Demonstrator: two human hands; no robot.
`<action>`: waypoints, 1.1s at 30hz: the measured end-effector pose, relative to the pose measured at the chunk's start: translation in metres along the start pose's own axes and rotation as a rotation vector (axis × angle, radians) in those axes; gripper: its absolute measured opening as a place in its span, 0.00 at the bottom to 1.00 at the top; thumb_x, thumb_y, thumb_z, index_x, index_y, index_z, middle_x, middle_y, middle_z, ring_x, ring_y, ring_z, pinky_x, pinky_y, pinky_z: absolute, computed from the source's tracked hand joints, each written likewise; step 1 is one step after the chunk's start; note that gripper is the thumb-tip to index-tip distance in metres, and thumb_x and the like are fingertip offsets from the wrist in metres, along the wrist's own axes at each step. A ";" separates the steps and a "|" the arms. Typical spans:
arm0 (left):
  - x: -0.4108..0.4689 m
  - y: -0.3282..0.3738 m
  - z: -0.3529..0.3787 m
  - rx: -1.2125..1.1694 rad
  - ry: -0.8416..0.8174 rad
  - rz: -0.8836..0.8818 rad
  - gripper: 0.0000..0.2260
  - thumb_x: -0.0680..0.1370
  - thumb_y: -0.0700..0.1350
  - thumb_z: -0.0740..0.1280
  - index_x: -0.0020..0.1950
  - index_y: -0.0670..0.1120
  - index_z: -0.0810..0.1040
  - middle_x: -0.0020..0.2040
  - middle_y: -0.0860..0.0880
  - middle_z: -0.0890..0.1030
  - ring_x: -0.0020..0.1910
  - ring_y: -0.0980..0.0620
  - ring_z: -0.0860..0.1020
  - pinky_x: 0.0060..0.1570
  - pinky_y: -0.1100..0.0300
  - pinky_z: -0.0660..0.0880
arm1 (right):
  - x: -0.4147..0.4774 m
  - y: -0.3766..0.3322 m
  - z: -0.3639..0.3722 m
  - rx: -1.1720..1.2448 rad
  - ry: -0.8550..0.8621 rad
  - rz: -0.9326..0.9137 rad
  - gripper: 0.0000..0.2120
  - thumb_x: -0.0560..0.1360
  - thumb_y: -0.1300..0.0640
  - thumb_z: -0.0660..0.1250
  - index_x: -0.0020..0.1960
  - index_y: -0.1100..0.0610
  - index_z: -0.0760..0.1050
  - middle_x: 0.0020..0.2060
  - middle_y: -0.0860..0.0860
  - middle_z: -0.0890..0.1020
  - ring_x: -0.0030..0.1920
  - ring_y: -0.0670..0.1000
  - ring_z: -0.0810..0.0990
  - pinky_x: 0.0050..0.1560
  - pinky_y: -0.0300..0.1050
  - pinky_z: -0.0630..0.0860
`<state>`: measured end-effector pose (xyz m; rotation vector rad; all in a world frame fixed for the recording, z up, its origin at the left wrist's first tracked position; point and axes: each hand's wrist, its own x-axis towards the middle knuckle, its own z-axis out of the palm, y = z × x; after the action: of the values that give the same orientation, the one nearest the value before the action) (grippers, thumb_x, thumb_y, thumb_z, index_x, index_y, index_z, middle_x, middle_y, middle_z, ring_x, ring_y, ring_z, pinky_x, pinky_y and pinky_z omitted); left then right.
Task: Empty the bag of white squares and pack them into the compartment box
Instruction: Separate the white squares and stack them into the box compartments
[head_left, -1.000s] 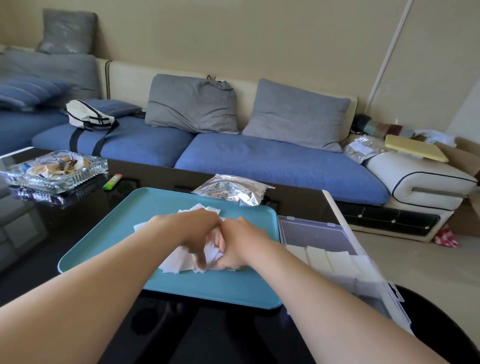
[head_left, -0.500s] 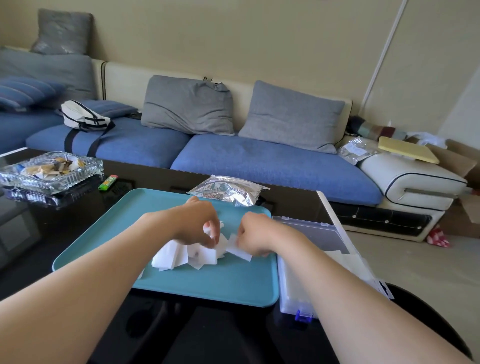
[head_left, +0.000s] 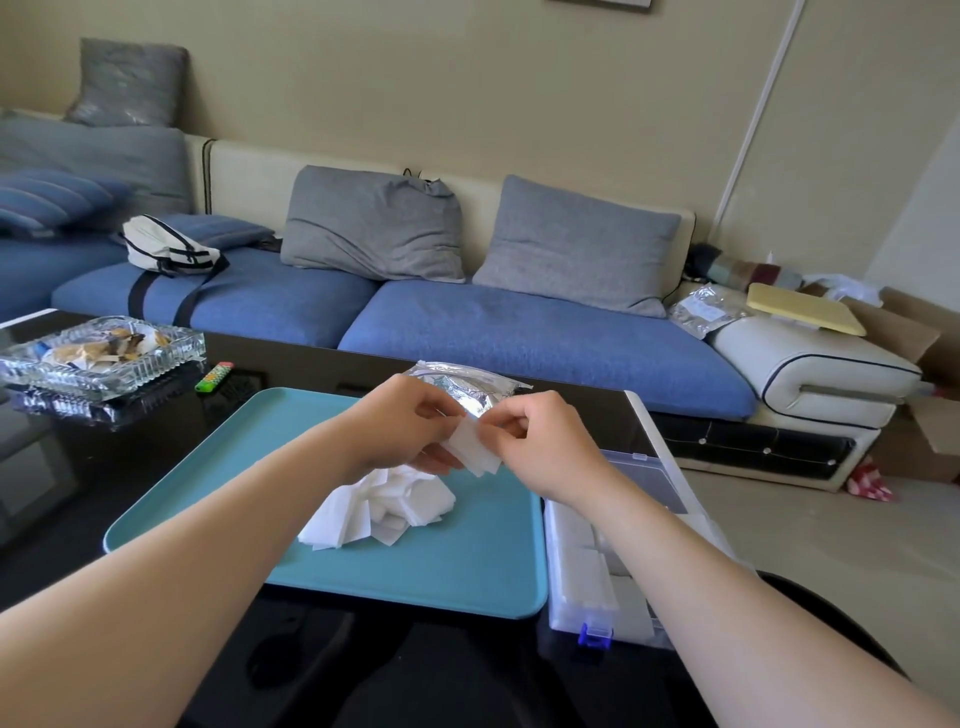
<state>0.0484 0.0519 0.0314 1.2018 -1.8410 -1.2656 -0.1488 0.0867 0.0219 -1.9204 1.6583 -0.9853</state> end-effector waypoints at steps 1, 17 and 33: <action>0.001 0.000 0.001 -0.028 -0.020 -0.006 0.08 0.85 0.37 0.65 0.58 0.39 0.83 0.48 0.40 0.88 0.47 0.43 0.88 0.53 0.47 0.85 | -0.001 0.002 0.000 -0.007 0.028 0.002 0.03 0.78 0.52 0.74 0.46 0.47 0.86 0.32 0.46 0.85 0.32 0.44 0.78 0.33 0.37 0.74; 0.005 0.010 0.014 -0.429 -0.022 -0.114 0.09 0.81 0.38 0.70 0.59 0.38 0.84 0.55 0.41 0.87 0.54 0.47 0.86 0.58 0.54 0.81 | -0.005 -0.014 0.008 0.484 0.211 0.309 0.04 0.76 0.55 0.77 0.49 0.55 0.85 0.36 0.49 0.88 0.36 0.48 0.87 0.39 0.41 0.77; -0.001 0.014 0.016 -0.293 -0.153 -0.186 0.09 0.84 0.42 0.61 0.56 0.44 0.82 0.47 0.48 0.86 0.47 0.49 0.84 0.58 0.46 0.78 | -0.006 -0.010 0.022 -0.259 0.068 -0.210 0.40 0.61 0.37 0.76 0.72 0.42 0.72 0.66 0.43 0.75 0.67 0.52 0.73 0.64 0.57 0.75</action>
<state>0.0300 0.0611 0.0385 1.1604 -1.6016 -1.7062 -0.1260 0.0917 0.0128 -2.2926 1.7198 -0.9608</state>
